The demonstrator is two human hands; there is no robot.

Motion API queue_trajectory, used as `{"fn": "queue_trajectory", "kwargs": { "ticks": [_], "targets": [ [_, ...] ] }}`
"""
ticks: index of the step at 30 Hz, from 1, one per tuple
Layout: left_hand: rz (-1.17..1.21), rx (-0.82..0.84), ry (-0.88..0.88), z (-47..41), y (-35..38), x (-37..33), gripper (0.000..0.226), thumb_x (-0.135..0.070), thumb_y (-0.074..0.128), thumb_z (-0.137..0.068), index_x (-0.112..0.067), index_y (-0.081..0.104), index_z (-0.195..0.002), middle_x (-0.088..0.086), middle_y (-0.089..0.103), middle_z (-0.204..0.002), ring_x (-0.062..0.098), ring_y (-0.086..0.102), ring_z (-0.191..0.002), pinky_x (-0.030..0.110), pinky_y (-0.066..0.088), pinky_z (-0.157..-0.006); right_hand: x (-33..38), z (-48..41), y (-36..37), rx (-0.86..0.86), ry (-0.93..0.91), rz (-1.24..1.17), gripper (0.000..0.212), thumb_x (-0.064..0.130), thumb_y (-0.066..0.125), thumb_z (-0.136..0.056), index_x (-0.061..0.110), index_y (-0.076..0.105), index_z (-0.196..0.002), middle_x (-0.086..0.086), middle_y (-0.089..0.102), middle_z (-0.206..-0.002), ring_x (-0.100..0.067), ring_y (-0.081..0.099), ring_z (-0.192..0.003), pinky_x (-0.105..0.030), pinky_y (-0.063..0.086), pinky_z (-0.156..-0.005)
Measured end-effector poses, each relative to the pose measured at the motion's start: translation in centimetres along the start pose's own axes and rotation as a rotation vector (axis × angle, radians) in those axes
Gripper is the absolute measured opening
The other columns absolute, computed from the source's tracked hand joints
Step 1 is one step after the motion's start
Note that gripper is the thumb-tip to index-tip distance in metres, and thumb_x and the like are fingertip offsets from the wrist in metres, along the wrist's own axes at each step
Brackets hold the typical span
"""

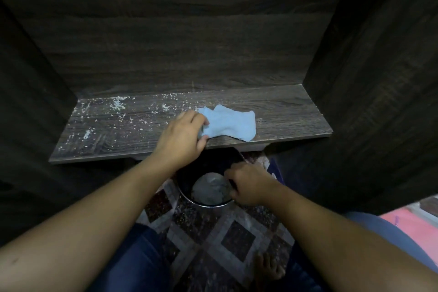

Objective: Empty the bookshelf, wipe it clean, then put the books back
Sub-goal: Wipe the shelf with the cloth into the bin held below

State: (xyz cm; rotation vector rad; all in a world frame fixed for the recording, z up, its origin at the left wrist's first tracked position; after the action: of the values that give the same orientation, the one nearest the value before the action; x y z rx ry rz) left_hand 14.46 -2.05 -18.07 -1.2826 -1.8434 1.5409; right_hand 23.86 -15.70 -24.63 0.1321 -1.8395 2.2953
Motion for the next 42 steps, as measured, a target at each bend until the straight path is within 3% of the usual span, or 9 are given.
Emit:
{"fn": "queue_trajectory", "kwargs": {
  "ticks": [8,15,18,22,26,29,30,34,42],
  "targets": [
    [0.002,0.128,0.025,-2.7,2.1,0.8,0.049,-0.04,0.062,-0.088,-0.021,0.05,-0.131,0.0,0.05,-0.133,0.024,0.044,-0.124,0.041,0.039,-0.102,0.5,-2.2,5.8,0.145,-0.077,0.098,0.059,0.044,0.067,-0.082,0.01,0.054,-0.128,-0.013,0.053,-0.126,-0.031,0.047,-0.119,-0.037,0.042,-0.092],
    [0.056,0.033,0.081,-2.7,3.4,1.5,0.052,-0.048,0.061,-0.082,-0.017,0.056,-0.124,0.001,0.057,-0.122,0.027,0.052,-0.112,0.045,0.046,-0.093,1.1,-4.4,10.3,0.28,-0.097,0.266,0.048,0.013,0.057,-0.091,0.005,0.045,-0.137,-0.021,0.048,-0.133,-0.041,0.041,-0.126,-0.047,0.038,-0.101],
    [0.064,0.006,0.069,-2.7,3.5,1.5,0.052,-0.048,0.062,-0.082,-0.019,0.056,-0.124,-0.001,0.056,-0.122,0.025,0.05,-0.112,0.042,0.042,-0.095,1.4,-4.9,11.1,0.282,-0.148,0.283,0.034,0.006,0.054,-0.089,0.0,0.059,-0.122,-0.025,0.061,-0.117,-0.042,0.055,-0.111,-0.048,0.044,-0.095],
    [0.061,-0.003,0.054,-2.7,3.5,1.3,0.053,-0.048,0.065,-0.081,-0.022,0.054,-0.126,-0.003,0.053,-0.128,0.021,0.046,-0.118,0.041,0.037,-0.097,0.6,-5.8,13.3,0.2,-0.152,0.297,0.014,0.012,0.077,-0.063,0.009,0.074,-0.077,-0.012,0.069,-0.072,-0.032,0.068,-0.068,-0.039,0.058,-0.064],
    [0.071,0.012,0.049,-3.0,3.0,1.1,0.055,-0.049,0.064,-0.08,-0.022,0.054,-0.126,-0.003,0.053,-0.128,0.023,0.047,-0.12,0.041,0.038,-0.097,1.9,-5.4,8.3,0.161,-0.131,0.21,0.023,0.01,0.072,-0.075,0.001,0.07,-0.096,-0.02,0.068,-0.092,-0.035,0.065,-0.087,-0.039,0.052,-0.078],
    [0.072,0.065,0.042,-3.5,1.9,1.1,0.055,-0.049,0.065,-0.082,-0.022,0.052,-0.128,-0.003,0.053,-0.128,0.022,0.046,-0.119,0.041,0.038,-0.099,2.1,-4.3,5.8,0.053,-0.112,0.148,0.028,0.009,0.088,-0.043,0.01,0.07,-0.064,-0.008,0.064,-0.061,-0.025,0.062,-0.056,-0.024,0.048,-0.051],
    [0.076,0.082,0.039,-3.5,1.5,1.2,0.054,-0.047,0.066,-0.082,-0.023,0.052,-0.128,-0.003,0.053,-0.127,0.021,0.046,-0.119,0.04,0.038,-0.099,2.2,-3.9,5.3,0.044,-0.113,0.145,0.025,0.007,0.085,-0.045,0.009,0.07,-0.064,-0.008,0.064,-0.06,-0.026,0.062,-0.055,-0.025,0.049,-0.051],
    [0.072,0.103,0.038,-3.7,0.1,1.4,0.048,-0.043,0.067,-0.083,-0.024,0.054,-0.124,-0.002,0.055,-0.122,0.022,0.049,-0.115,0.037,0.04,-0.096,2.6,-2.2,2.5,0.057,-0.106,0.188,0.027,0.0,0.05,-0.088,-0.002,0.061,-0.113,-0.021,0.062,-0.112,-0.037,0.054,-0.106,-0.041,0.045,-0.087],
    [0.032,0.146,0.086,-3.9,0.9,-0.4,0.044,-0.04,0.064,-0.086,-0.024,0.054,-0.125,-0.002,0.054,-0.13,0.022,0.048,-0.122,0.037,0.038,-0.103,2.3,-0.1,0.5,0.094,-0.042,0.077,0.033,0.007,0.063,-0.082,0.005,0.058,-0.115,-0.016,0.061,-0.113,-0.035,0.055,-0.106,-0.039,0.048,-0.082]
  ]
}}
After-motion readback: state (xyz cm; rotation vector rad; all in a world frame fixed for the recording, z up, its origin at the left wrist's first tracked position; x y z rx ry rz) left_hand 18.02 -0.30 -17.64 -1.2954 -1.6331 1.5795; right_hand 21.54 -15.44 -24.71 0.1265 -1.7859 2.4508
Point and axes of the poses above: each hand's wrist, its own z-axis away from the middle knuckle, its own y-axis out of the palm, x = y × z, the point moved 5 cm from there along -z, towards the middle knuckle
